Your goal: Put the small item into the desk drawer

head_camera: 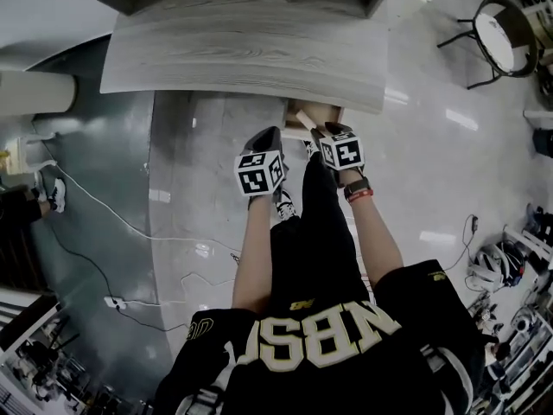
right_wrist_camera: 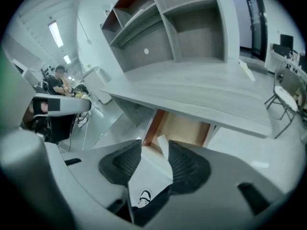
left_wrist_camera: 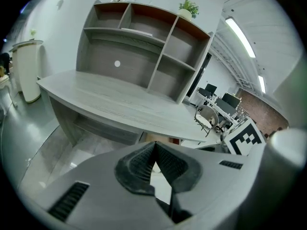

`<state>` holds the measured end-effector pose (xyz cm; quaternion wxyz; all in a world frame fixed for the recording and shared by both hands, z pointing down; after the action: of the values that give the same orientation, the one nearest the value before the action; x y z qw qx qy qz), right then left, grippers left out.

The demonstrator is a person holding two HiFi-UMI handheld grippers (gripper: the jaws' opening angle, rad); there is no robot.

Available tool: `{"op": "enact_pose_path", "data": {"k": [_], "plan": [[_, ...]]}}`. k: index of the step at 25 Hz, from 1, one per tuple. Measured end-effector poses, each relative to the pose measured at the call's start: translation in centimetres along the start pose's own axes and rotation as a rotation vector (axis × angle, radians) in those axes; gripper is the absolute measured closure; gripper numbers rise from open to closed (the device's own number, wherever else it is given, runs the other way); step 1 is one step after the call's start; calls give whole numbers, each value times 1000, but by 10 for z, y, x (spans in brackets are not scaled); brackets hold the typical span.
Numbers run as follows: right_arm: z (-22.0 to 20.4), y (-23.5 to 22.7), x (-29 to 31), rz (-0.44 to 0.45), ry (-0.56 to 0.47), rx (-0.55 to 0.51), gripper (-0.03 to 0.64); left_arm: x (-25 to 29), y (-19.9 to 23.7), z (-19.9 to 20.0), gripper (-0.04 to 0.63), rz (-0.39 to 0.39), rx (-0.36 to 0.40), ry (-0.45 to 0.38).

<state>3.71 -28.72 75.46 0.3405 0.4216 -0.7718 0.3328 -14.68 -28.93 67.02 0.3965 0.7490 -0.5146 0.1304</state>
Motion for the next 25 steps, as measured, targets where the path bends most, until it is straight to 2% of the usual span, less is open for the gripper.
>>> {"op": "enact_pose_path", "data": {"k": [4, 12, 17, 25], "plan": [[15, 7, -36, -28, -83, 38, 451, -18, -3, 13, 580, -4, -8, -42], [48, 20, -104, -93, -266, 68, 468, -57, -27, 57, 581, -67, 64, -147], [78, 35, -146, -70, -380, 33, 497, -82, -48, 84, 580, -115, 130, -215], [110, 68, -215, -100, -547, -24, 539, -130, -69, 109, 580, -171, 197, -313]]}}
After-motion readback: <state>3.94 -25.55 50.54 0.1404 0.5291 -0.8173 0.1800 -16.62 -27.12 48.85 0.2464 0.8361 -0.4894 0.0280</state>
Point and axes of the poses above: the fingertips, and each gripper's own axes: x forward along the fingers, y to its left, z out of its top, the point moved 7 cm from there along -x, backward along the fingers, and after that the axes turned 7 degrees about -x, right-handed, at the moved point
